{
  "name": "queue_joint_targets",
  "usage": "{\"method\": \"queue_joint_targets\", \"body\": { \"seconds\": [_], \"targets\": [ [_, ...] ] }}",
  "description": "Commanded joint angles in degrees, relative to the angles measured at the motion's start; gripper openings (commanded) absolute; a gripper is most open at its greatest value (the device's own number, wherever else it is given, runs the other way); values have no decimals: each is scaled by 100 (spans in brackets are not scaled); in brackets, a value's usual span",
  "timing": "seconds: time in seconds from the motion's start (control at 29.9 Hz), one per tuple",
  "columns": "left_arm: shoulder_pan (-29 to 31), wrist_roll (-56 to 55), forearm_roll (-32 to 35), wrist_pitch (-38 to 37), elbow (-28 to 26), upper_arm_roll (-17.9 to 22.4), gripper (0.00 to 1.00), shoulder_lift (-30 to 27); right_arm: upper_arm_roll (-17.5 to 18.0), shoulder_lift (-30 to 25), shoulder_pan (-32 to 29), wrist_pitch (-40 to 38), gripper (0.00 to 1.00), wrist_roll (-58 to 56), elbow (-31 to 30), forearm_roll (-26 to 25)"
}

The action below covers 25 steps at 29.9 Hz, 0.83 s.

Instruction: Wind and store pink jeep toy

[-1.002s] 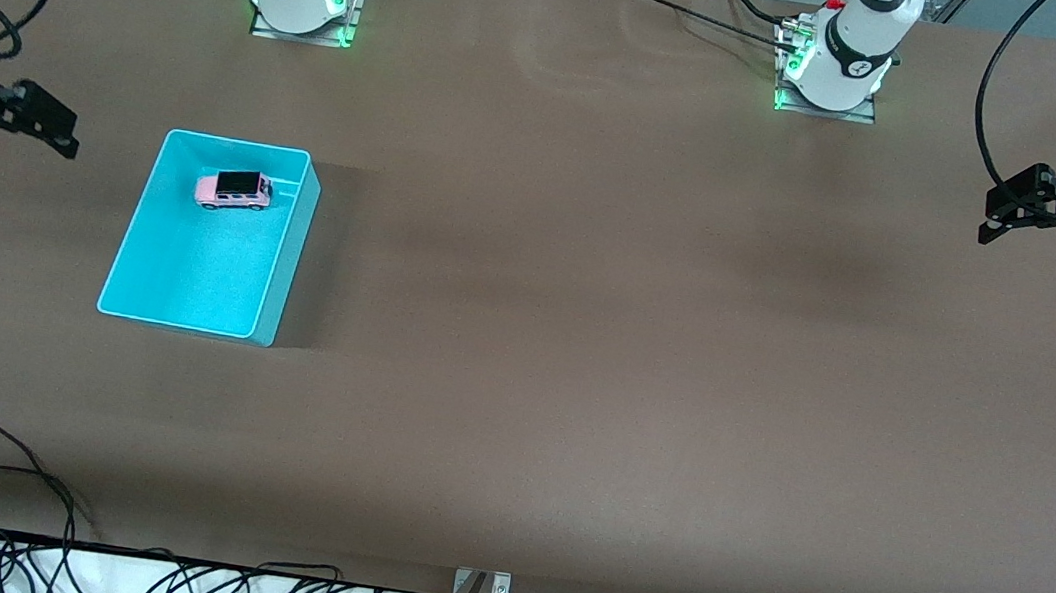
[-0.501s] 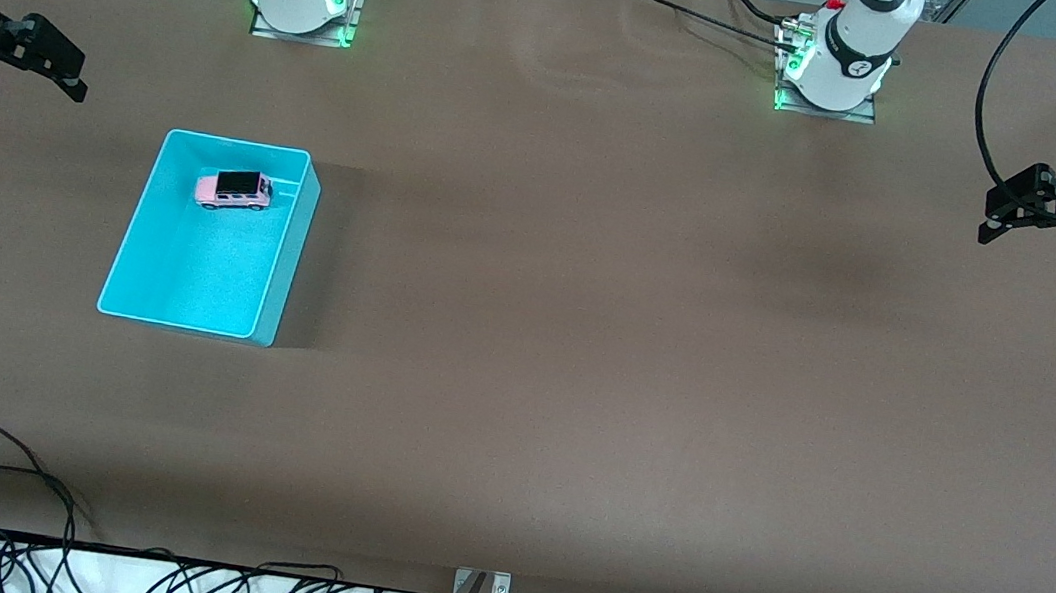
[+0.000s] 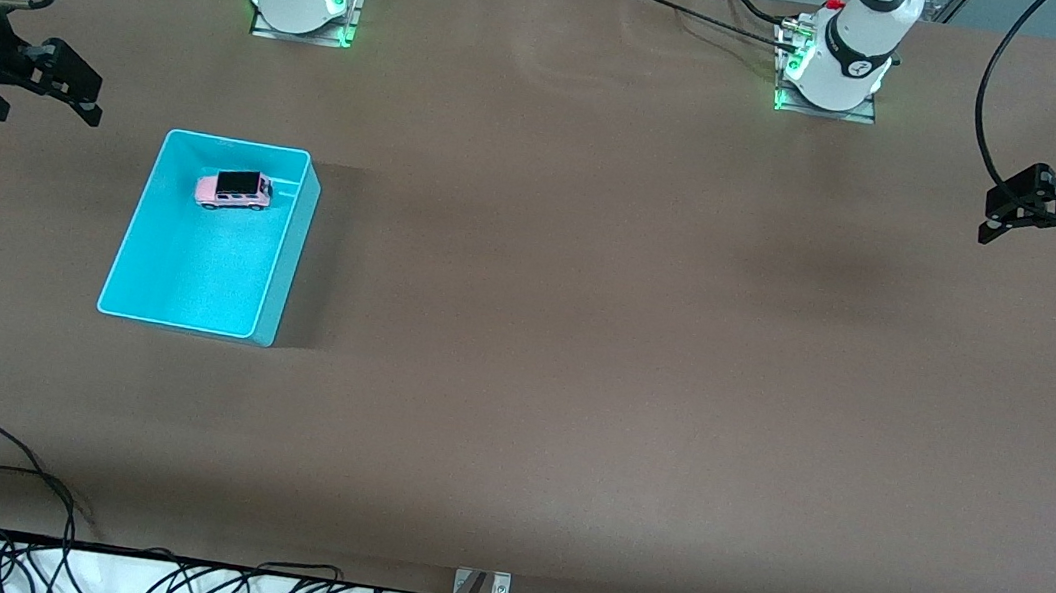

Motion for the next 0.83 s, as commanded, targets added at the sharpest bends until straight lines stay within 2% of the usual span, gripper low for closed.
{"method": "queue_joint_targets", "body": {
  "seconds": [0.0, 0.8],
  "targets": [
    [-8, -64, 45, -141, 162, -12, 100, 37, 11, 102, 10, -18, 100, 21, 167, -66],
    [-8, -64, 45, -141, 162, -12, 100, 37, 11, 181, 10, -53, 100, -15, 167, -66]
  ]
}}
